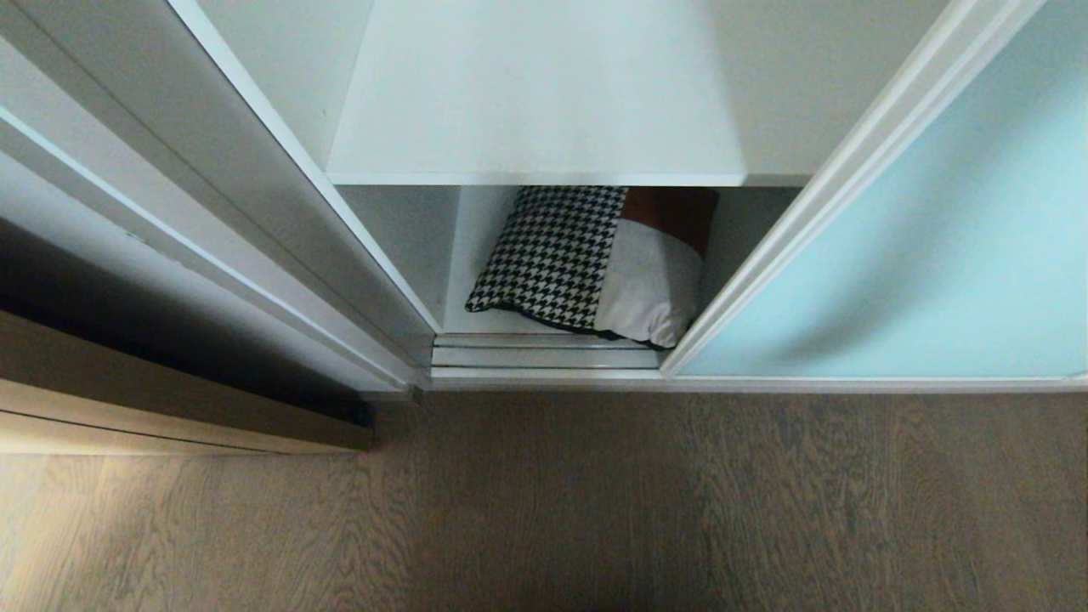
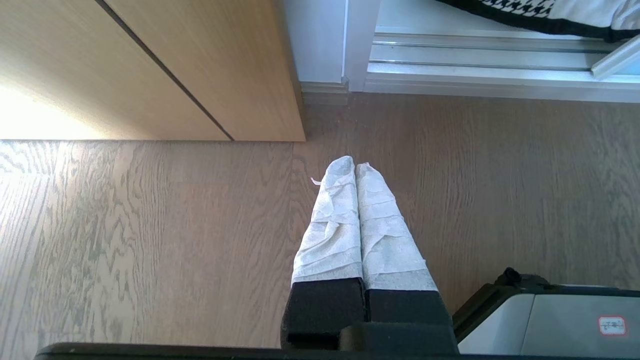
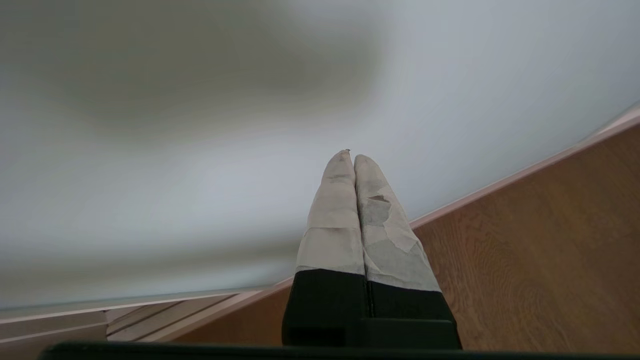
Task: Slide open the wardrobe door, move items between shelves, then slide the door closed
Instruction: Close the door
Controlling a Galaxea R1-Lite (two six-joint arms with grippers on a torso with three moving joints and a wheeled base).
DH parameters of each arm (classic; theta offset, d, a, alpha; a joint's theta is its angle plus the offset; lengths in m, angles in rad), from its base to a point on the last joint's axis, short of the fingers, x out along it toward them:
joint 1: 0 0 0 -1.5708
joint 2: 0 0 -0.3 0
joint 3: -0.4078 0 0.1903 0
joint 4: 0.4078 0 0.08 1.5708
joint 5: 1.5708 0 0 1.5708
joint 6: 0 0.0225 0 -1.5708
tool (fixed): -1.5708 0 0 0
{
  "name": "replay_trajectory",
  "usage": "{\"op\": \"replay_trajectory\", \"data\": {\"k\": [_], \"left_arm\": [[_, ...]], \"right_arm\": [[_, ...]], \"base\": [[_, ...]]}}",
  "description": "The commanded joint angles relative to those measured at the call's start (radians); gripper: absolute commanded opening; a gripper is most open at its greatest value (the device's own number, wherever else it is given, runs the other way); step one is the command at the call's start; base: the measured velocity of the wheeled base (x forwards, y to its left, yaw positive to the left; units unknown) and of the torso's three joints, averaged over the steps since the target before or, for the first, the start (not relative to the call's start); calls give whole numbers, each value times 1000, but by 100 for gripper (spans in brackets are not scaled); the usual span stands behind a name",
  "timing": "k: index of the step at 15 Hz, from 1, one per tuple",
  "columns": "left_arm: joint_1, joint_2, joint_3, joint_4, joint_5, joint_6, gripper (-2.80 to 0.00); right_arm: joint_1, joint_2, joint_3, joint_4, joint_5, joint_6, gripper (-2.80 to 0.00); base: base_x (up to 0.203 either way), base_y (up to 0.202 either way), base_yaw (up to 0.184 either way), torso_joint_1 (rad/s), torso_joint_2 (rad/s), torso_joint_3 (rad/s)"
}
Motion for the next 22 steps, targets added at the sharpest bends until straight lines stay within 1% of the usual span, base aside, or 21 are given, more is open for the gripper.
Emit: {"op": "replay_trajectory", "data": {"k": [1,3,6,10,13,19,22], "left_arm": [[0,0,0,0,0,0,-280],[0,0,0,0,0,0,-280],[0,0,0,0,0,0,-280],[0,0,0,0,0,0,-280],[0,0,0,0,0,0,-280],[0,0,0,0,0,0,-280],[0,0,0,0,0,0,-280]], "right_arm": [[0,56,6,-13,5,2,-280],[2,103,8,-46,3,2,-280],[15,139,-1,-57,6,3,-280],[87,175,-2,-102,6,1,-280],[143,193,6,-108,5,0,-280],[198,209,10,-150,8,1,-280],[231,215,13,-150,8,0,-280]], "base": [[0,0,0,0,0,0],[0,0,0,0,0,0],[0,0,0,0,0,0],[0,0,0,0,0,0],[0,0,0,0,0,0],[0,0,0,0,0,0],[0,0,0,0,0,0]]}}
